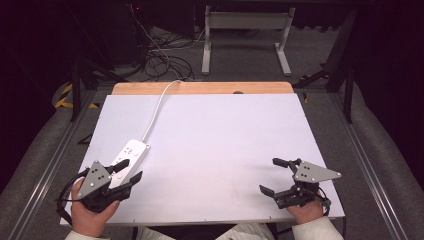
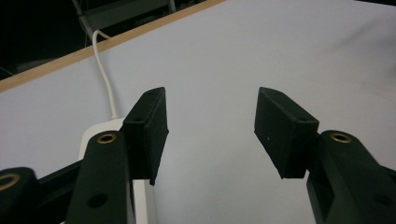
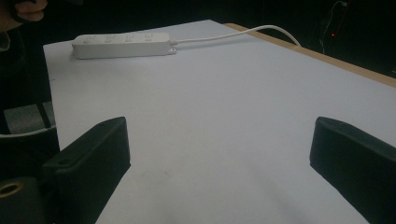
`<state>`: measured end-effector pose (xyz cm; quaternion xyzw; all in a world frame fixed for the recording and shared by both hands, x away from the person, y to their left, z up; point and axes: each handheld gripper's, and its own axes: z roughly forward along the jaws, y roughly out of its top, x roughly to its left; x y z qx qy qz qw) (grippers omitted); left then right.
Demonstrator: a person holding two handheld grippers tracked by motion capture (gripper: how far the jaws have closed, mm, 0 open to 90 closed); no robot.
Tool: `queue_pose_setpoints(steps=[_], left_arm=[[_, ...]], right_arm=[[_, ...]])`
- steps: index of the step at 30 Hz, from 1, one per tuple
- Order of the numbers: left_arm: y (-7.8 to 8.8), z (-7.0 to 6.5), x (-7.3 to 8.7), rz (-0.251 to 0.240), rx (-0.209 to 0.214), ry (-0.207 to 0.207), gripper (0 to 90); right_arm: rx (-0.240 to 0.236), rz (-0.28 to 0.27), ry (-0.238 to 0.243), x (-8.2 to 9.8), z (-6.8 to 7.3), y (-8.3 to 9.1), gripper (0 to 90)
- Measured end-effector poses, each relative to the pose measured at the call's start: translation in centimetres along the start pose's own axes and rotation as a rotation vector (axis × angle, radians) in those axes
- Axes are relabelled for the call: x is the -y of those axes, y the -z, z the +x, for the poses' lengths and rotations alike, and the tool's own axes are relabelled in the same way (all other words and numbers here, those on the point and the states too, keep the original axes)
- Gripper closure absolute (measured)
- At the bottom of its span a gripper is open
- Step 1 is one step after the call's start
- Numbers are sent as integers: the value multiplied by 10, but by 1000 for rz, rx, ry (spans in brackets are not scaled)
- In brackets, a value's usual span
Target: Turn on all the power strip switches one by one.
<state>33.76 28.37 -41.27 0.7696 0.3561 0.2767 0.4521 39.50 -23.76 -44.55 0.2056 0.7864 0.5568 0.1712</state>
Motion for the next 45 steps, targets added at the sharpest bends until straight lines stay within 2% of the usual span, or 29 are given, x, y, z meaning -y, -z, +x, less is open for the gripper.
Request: queue_pose_setpoints(steps=[5,8,11,14,18,19,22,24,26,30,34,37,43,45], left_arm=[[6,5,2,14,-10,-4,486],[11,8,2,17,-32,-21,492],[14,10,3,23,-44,-21,495],[18,14,4,52,-53,3,509],[22,18,6,63,-70,9,519],[23,19,6,62,-71,20,517],[26,24,8,60,-66,53,452],[29,27,10,47,-60,66,448],[29,28,11,46,-56,70,484],[29,28,10,79,-57,43,514],[30,29,10,85,-34,42,534],[30,29,10,92,-35,36,596],[29,29,9,162,-56,33,769],[29,30,9,174,-58,35,793]], right_arm=[[-8,4,-7,0,0,-1,57],[-10,3,-8,0,0,-1,57],[-9,5,-8,0,0,-1,57],[-9,11,0,0,0,-2,57],[-10,12,1,0,0,-2,57],[-9,14,2,0,0,-2,57],[-11,15,2,0,0,-3,57],[-9,20,4,0,0,-3,57],[-9,21,6,0,1,-3,57],[-11,22,7,0,1,-4,57],[-12,24,5,0,1,-4,57],[-11,22,15,0,1,-4,64],[-13,20,16,0,2,-4,64],[-16,22,16,0,2,-4,68]])
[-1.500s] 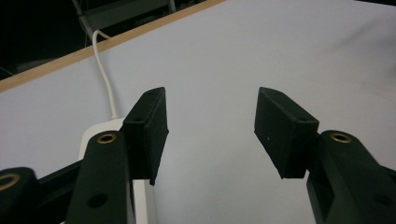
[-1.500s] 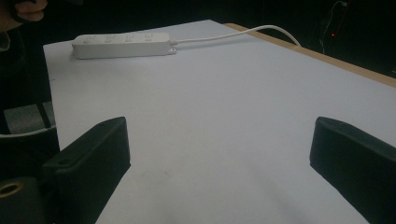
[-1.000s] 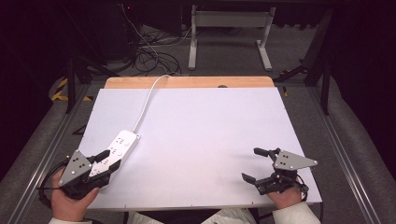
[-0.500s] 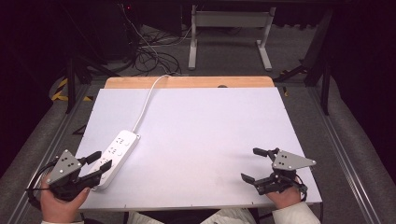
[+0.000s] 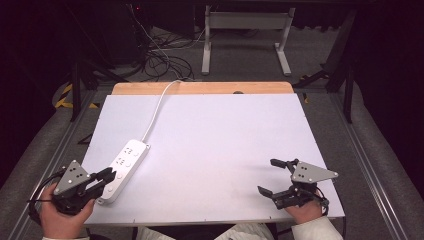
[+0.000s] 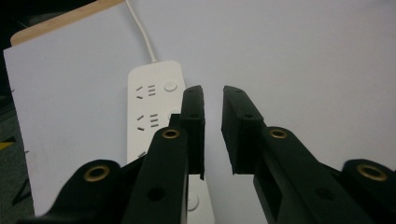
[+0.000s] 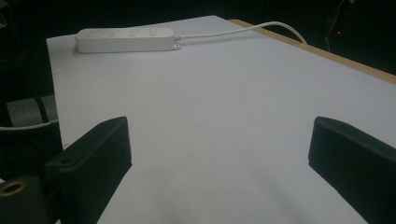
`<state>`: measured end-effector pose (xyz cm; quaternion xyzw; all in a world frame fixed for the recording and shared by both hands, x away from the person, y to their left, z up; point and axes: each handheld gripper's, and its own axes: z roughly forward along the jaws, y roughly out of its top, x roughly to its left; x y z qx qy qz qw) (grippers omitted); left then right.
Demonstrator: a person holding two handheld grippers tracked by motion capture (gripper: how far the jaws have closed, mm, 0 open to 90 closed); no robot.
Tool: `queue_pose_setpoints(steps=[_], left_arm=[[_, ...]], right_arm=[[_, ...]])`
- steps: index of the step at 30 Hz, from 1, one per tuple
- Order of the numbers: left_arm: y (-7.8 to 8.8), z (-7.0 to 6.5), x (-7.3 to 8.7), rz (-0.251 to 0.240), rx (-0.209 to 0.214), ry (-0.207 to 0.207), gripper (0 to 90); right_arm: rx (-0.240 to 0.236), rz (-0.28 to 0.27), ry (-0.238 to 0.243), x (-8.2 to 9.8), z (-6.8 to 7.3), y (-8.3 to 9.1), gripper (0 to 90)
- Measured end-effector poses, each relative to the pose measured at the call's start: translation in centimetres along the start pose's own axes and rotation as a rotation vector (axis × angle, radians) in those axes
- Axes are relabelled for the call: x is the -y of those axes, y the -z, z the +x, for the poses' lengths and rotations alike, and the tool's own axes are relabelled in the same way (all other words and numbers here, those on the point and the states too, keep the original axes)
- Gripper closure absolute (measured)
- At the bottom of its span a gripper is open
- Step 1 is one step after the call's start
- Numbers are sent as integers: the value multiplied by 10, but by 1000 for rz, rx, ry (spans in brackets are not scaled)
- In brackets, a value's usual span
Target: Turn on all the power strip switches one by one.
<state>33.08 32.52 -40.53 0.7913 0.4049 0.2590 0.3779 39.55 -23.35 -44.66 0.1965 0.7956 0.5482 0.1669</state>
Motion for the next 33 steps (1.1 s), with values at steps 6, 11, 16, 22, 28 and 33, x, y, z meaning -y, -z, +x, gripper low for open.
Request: queue_pose_setpoints(steps=[6,11,16,22,28,33], left_arm=[[-2,5,2,52,-11,21,895],[-2,9,4,68,1,34,896],[-7,11,7,110,-15,23,895],[-19,16,12,202,-18,10,896],[-25,16,15,261,5,11,896],[-28,17,16,301,0,15,896]], right_arm=[[-8,4,6,0,1,-1,72],[-14,7,5,0,1,-1,72],[-17,7,9,0,1,-1,72],[-18,8,10,0,2,-1,76],[-20,9,10,0,1,-1,76],[-22,9,10,0,2,-1,76]])
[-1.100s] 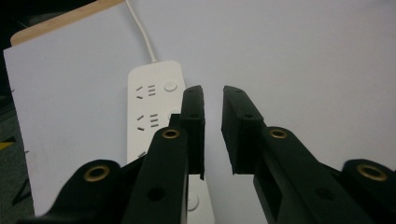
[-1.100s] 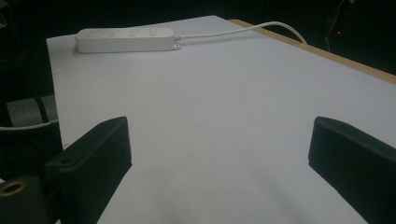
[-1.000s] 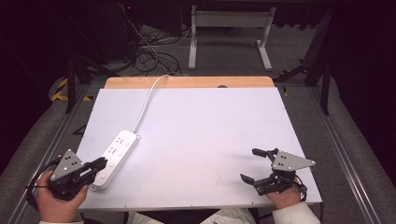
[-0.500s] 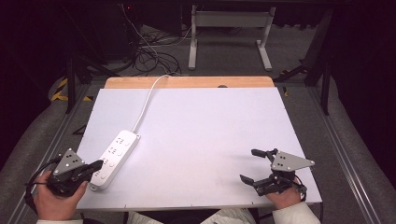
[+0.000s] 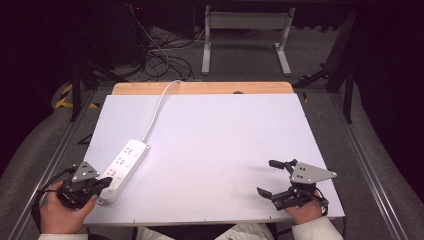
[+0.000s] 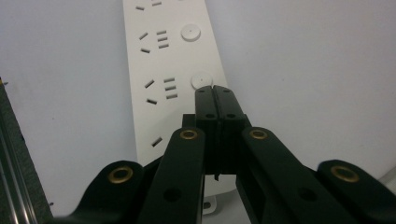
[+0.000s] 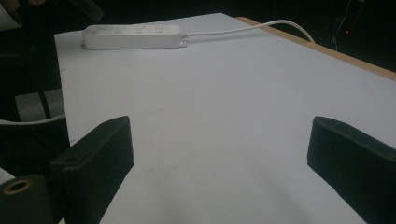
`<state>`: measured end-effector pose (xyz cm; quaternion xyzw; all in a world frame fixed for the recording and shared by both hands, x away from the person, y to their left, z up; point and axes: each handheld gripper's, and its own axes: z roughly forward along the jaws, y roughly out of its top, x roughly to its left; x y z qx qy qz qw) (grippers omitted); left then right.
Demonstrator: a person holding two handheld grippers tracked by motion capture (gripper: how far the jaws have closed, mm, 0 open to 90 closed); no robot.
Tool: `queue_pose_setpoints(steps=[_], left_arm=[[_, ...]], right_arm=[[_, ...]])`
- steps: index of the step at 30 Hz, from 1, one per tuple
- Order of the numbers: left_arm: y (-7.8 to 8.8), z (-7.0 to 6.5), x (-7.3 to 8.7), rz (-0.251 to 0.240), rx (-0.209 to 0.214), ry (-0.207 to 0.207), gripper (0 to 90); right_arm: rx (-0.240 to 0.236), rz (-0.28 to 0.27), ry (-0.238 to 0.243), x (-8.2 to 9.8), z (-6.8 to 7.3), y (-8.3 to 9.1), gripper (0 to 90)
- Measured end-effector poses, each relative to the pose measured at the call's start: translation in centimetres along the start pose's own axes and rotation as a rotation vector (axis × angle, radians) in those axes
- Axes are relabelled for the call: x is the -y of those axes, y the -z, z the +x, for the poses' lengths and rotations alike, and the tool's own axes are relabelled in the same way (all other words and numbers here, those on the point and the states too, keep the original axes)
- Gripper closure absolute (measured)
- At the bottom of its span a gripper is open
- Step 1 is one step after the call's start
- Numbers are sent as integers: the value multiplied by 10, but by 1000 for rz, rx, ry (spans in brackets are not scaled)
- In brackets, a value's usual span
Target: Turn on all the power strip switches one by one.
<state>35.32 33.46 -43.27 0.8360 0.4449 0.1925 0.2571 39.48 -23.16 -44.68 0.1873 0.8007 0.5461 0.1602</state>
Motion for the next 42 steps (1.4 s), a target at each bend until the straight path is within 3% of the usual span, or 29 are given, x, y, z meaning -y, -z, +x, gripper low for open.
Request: queue_pose_setpoints(steps=[15,20,32,42], left_arm=[[-10,0,-1,87,37,1,897],[-12,2,0,78,56,21,897],[-15,5,1,69,75,26,899],[-16,5,4,59,73,8,900]], right_arm=[[-3,1,-1,0,0,-1,74],[-3,1,-2,0,0,-1,74],[-4,1,0,0,0,-1,73],[-8,2,1,0,1,0,73]])
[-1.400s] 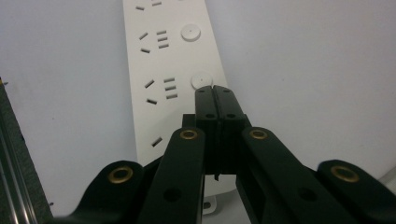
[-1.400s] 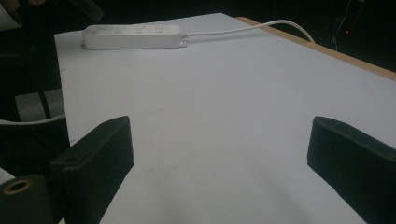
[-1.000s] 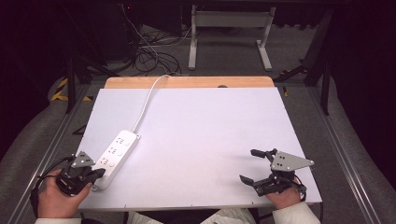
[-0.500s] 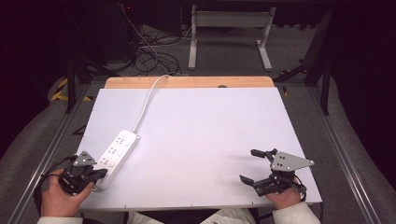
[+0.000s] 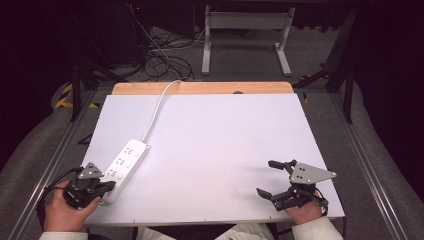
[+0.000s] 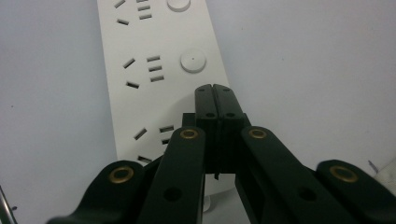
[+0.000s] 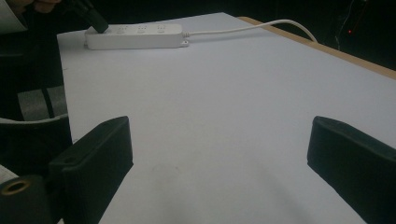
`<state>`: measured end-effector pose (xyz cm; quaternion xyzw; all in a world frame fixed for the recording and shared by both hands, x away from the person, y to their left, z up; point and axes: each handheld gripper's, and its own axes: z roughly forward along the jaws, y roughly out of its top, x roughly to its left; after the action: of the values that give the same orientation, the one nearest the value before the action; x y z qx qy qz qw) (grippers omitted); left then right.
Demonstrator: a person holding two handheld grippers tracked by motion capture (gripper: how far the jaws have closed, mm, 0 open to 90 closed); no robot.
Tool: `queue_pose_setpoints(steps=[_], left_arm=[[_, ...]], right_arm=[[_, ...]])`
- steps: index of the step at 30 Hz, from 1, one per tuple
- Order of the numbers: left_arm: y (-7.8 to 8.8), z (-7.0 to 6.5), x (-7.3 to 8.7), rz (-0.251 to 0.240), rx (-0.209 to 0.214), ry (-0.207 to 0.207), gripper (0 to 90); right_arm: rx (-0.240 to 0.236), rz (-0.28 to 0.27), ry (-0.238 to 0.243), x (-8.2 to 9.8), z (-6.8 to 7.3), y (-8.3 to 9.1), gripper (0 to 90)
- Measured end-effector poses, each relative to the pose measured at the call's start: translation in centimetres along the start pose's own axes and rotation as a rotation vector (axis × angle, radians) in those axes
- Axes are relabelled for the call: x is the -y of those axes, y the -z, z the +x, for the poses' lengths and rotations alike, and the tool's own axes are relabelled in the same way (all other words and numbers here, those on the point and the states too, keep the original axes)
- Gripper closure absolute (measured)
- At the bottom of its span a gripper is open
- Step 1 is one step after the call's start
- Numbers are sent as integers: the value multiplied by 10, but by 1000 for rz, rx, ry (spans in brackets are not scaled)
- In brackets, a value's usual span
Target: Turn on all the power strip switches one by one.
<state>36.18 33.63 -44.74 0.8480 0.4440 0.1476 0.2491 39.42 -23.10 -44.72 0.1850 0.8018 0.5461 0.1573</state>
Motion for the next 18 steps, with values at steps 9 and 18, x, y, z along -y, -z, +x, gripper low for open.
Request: queue_pose_setpoints(steps=[9,18], left_arm=[[-1,0,5,-29,6,6,900],[-2,-1,7,-42,-2,33,900]], right_arm=[[-3,6,-2,0,0,-1,73],[-4,9,-1,0,1,-2,72]])
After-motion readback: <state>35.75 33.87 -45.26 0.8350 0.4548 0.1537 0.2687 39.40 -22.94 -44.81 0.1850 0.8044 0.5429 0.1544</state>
